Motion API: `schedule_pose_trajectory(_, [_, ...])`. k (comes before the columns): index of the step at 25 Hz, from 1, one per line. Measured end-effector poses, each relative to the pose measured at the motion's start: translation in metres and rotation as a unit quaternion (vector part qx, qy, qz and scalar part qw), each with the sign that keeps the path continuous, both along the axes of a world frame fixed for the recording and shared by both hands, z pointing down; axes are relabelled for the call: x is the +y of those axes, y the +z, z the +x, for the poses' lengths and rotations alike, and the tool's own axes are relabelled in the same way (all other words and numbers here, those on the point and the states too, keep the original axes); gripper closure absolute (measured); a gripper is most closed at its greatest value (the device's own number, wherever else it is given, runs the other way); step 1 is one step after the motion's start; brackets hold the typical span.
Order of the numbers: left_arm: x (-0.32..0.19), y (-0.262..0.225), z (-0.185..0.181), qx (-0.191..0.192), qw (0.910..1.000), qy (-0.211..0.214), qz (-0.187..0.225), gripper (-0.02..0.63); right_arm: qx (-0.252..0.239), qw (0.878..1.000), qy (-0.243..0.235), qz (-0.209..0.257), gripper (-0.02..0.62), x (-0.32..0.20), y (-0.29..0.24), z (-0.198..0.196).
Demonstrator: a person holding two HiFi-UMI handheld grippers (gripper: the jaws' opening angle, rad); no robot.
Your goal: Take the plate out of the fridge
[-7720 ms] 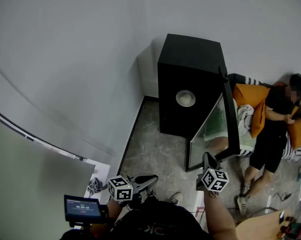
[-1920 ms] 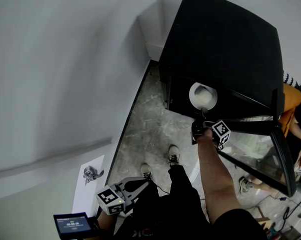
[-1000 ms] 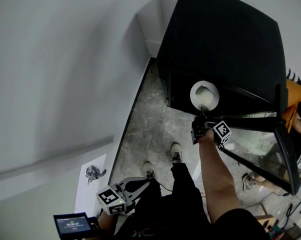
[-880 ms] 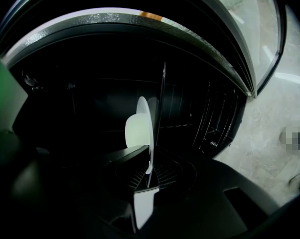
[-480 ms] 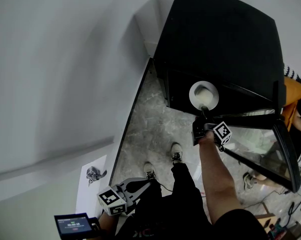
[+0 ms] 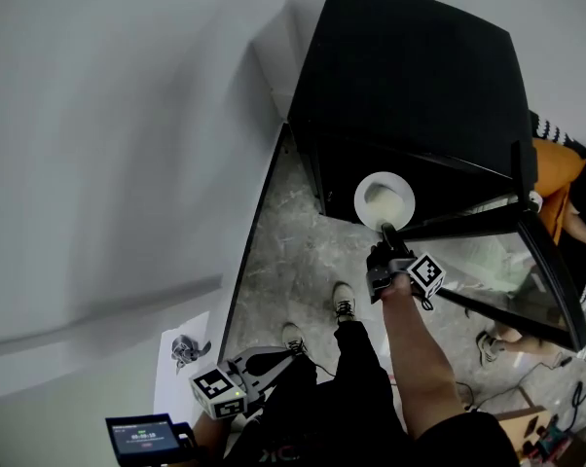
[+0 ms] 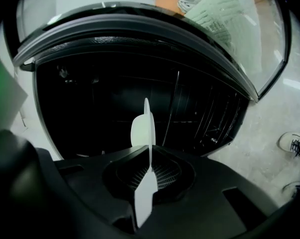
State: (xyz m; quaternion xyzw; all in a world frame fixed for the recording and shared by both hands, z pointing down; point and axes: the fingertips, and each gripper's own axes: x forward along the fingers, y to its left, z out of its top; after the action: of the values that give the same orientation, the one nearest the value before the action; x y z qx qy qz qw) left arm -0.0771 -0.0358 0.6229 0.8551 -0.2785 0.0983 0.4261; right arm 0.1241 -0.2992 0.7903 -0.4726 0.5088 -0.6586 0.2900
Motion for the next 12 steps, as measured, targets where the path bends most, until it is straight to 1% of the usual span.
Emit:
schedule_pose_trajectory(4, [0.004,-0.005,-0.001,0.0,0.9998,0.016,0.009,0.601,-0.01,1.0,0.0,0.002,0.577,0.019,-0.021,-0.008])
schedule_pose_trajectory(8, [0.005,-0.002,0.007,0.002,0.9991,0.035,0.022,0.601,-0.014,1.0,0.003,0.005,0.577,0.038,-0.04,-0.002])
schedule_pose_trajectory(12, [0.011,-0.01,-0.001,0.007,0.9983,0.047,0.035,0.601,-0.016,1.0,0.001,0.021,0.577,0.06,-0.079,-0.01])
